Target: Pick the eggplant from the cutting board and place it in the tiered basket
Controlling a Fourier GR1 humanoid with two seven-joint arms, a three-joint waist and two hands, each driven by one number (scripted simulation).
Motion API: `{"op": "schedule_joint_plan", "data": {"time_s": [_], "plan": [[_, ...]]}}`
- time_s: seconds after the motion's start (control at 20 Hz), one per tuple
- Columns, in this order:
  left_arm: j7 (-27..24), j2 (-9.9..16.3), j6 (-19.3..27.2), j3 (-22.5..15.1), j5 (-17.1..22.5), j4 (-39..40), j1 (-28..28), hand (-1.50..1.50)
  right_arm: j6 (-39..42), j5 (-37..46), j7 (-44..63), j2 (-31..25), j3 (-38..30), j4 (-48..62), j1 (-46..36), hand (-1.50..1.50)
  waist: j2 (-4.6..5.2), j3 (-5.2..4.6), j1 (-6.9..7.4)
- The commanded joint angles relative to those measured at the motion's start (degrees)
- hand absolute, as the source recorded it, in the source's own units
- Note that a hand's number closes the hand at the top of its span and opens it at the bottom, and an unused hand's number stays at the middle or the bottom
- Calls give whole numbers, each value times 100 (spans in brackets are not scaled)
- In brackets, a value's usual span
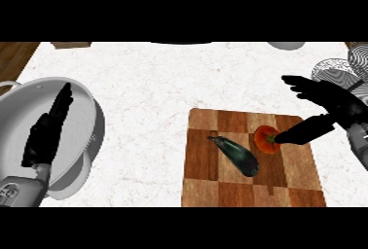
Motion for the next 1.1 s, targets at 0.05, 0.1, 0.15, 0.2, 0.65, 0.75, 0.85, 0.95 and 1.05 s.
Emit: {"op": "schedule_joint_plan", "data": {"time_s": [0.05,0.1,0.15,0.2,0.65,0.75,0.85,0.95,1.05], "plan": [[20,4,-140,-30,-18,-14,-95,0,1259,-405,1312,10,546,49,-1101,-150,26,-2,166],[124,-182,71,-185,-235,-26,-194,0,1250,-423,1502,262,641,30,-1182,-150,19,5,74],[-264,-181,-124,9,-28,322,-87,0,1513,-550,1529,339,528,540,-1573,-150,52,1,126],[-145,-21,-186,98,-54,275,-153,0,1551,-515,1734,438,672,420,-1551,-150,28,6,69],[64,-160,-174,87,-192,67,-221,0,1486,-310,2372,1533,1167,2022,-2474,-150,27,8,76],[-161,-281,-61,143,-229,183,65,0,1419,-333,2316,1554,1205,1902,-2146,-150,5,11,-5],[-27,-277,-118,162,-240,279,-204,0,1455,-294,2482,1798,1362,2302,-2425,-150,20,9,14],[223,-269,-67,63,-345,-85,-80,0,1404,-198,2514,1799,1457,2278,-2388,-150,-1,13,8],[-165,-93,-344,336,-160,320,-37,0,1652,-307,2550,1599,1553,2166,-2289,-150,4,8,-41]]}}
